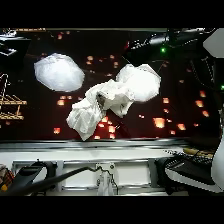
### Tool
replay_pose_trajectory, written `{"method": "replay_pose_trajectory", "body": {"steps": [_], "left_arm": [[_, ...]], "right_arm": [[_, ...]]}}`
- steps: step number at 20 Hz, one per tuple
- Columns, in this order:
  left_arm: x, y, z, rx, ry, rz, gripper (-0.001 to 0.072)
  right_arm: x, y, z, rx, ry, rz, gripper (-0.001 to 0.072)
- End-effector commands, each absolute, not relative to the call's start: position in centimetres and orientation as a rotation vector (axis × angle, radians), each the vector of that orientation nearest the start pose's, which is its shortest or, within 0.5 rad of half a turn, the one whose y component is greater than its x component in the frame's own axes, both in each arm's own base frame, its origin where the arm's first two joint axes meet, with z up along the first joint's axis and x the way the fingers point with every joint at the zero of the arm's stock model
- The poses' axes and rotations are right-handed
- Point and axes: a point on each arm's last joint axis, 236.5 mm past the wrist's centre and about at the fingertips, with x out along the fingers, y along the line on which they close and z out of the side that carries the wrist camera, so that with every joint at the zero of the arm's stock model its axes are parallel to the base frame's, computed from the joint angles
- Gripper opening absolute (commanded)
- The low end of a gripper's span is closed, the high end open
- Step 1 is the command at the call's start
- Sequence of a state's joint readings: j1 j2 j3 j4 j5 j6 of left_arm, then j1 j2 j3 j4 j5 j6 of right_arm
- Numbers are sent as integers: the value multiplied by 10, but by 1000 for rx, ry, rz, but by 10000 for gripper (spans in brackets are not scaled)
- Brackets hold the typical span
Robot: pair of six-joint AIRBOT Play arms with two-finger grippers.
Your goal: Fold the clothes and pants, and hang the long-sleeved shirts on hangers.
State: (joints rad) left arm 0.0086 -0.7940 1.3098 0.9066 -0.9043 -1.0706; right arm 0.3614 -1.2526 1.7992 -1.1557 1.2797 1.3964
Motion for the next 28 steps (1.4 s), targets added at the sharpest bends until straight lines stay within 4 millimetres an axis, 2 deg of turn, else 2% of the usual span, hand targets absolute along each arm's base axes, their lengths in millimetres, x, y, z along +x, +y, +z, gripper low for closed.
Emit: {"method": "replay_pose_trajectory", "body": {"steps": [1,3,4,5,7,9,10,12,13,14,17,19,21,22,24,26,28], "left_arm": [[348,-114,335,-20,264,-510,142],[351,-117,328,-30,291,-527,145],[353,-123,318,-49,330,-554,227],[355,-129,304,-66,383,-584,316],[360,-146,271,-125,512,-670,322],[371,-161,241,-157,606,-719,359],[377,-172,227,-166,644,-743,361],[384,-206,200,-208,714,-816,405],[387,-223,186,-205,742,-843,438],[386,-243,170,-174,765,-886,438],[377,-298,128,-58,836,-1008,438],[377,-328,104,78,864,-1048,438],[385,-349,84,177,896,-1034,464],[389,-357,73,212,921,-1016,501],[393,-371,53,244,966,-1016,501],[394,-384,35,208,993,-1031,501],[394,-387,12,210,1036,-1030,502]], "right_arm": [[381,241,289,-11,651,734,498],[396,243,309,25,549,716,503],[401,245,319,47,507,714,503],[402,246,322,55,496,713,500],[401,246,320,56,501,717,498],[414,231,311,21,512,640,498],[431,210,299,33,544,534,505],[464,153,257,93,645,315,535],[472,129,231,159,717,245,535],[474,111,202,225,793,195,535],[459,75,118,273,980,101,535],[440,63,67,287,1094,58,534],[423,60,31,291,1153,40,534],[418,60,22,296,1151,35,533],[411,57,12,319,1122,11,533],[404,52,11,324,1110,-1,533],[397,47,15,318,1098,-8,533]]}}
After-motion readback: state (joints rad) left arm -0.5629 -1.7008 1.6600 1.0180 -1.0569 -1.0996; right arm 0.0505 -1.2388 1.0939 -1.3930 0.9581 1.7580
